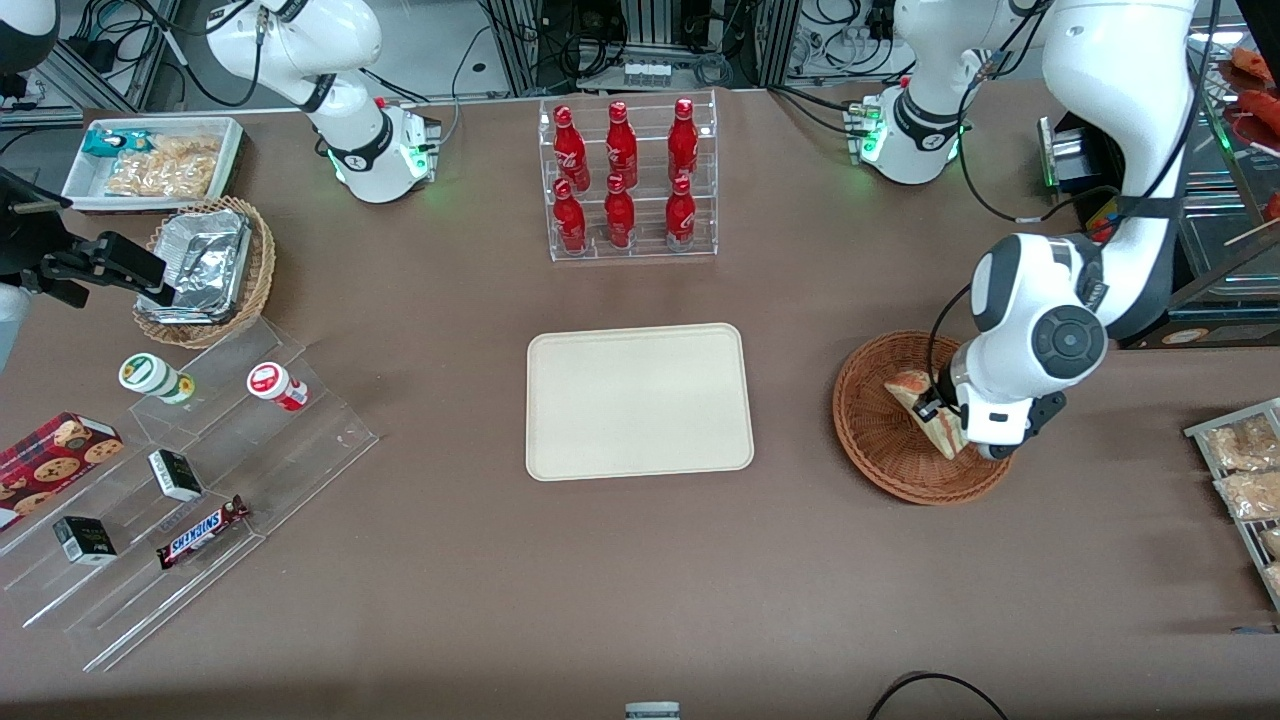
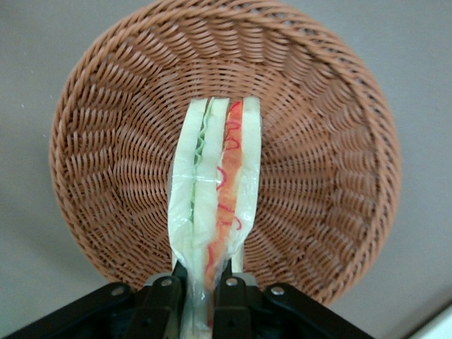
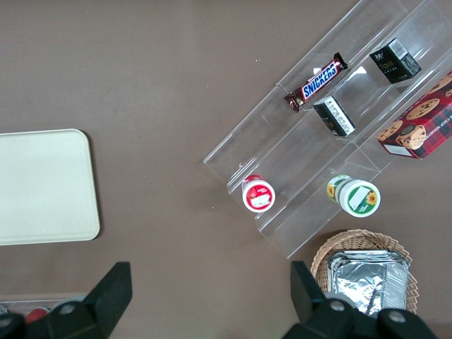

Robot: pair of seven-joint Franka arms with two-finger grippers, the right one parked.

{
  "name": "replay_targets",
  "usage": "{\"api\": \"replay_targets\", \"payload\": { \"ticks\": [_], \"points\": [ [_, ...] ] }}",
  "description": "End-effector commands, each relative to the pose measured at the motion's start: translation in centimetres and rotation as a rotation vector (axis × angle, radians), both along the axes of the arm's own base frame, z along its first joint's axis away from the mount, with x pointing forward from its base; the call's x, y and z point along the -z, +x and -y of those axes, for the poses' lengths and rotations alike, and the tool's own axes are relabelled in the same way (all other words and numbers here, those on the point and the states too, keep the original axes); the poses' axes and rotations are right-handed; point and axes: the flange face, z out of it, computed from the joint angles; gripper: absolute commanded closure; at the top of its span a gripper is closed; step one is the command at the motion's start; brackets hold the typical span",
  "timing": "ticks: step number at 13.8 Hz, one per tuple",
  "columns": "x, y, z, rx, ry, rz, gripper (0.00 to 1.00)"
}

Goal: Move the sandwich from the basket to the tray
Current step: 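Lower the left gripper and close it on the wrapped sandwich, then lift the sandwich and carry it over the cream tray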

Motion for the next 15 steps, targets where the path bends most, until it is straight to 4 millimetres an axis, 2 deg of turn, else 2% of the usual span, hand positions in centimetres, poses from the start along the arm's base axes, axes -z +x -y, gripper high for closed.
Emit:
{"api": "replay_targets", "payload": {
  "ticks": [1,2,3,6,9,11,12,15],
  "points": [
    [-1.4,-0.1,2.7,0.141,-0.016,-0.007,0.93],
    [-1.4,-0.2,4.2,0.168,-0.022,-0.008,0.94],
    [-1.6,-1.0,6.9,0.193,-0.027,-0.023,0.99],
    [-1.6,-1.4,14.0,0.208,-0.023,-0.012,0.99],
    [-0.5,-0.8,21.1,0.257,-0.023,-0.027,0.97],
    [0.8,-2.2,25.3,0.281,-0.024,-0.022,0.99],
    [0.6,-2.7,27.9,0.284,-0.034,0.01,1.0],
    [0.8,-3.5,33.6,0.286,-0.055,0.044,1.0]
  ]
}}
